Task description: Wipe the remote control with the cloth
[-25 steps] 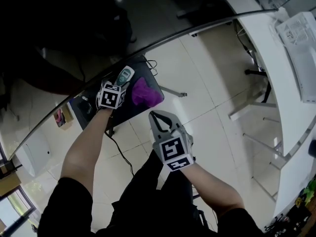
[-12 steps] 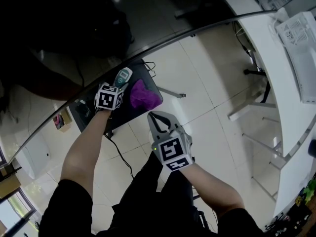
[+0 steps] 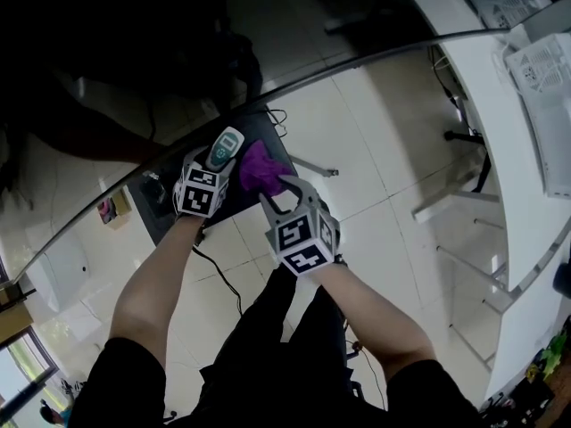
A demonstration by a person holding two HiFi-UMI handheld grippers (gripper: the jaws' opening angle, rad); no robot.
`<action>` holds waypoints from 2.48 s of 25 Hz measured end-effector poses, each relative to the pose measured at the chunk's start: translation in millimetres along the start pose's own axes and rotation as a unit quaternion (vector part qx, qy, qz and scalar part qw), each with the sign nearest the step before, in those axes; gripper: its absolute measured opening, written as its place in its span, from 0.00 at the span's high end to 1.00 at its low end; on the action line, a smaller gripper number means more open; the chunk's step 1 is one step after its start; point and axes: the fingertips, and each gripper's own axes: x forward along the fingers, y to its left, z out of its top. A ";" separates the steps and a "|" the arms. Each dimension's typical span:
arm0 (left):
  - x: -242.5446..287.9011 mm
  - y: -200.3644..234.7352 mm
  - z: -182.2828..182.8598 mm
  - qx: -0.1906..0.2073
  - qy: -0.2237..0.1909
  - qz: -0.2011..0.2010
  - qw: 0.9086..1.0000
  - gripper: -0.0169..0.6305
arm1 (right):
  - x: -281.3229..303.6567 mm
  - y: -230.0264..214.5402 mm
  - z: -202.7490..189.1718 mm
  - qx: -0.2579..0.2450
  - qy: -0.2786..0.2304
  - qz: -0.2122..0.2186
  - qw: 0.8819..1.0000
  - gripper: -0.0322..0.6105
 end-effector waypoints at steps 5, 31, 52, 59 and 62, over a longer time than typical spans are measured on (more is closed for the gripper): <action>-49.1 -28.8 -8.3 -0.037 -0.011 0.012 0.999 0.58 | 52.8 -5.5 -19.2 -0.029 0.056 0.017 0.998 0.58; -273.5 -162.9 51.3 -0.036 -0.122 0.146 0.981 0.58 | -195.8 68.2 108.9 -0.140 -0.088 0.130 0.978 0.73; -392.3 -259.0 45.8 0.076 -0.171 0.200 0.962 0.58 | -294.1 162.4 109.7 -0.271 -0.072 0.112 0.954 0.73; -405.6 -253.6 35.6 0.077 -0.174 0.196 0.962 0.58 | -321.7 198.5 125.1 -0.256 -0.101 0.140 0.951 0.73; -410.6 -253.8 39.1 0.090 -0.179 0.198 0.960 0.58 | -318.0 235.7 106.4 -0.277 -0.074 0.182 0.941 0.73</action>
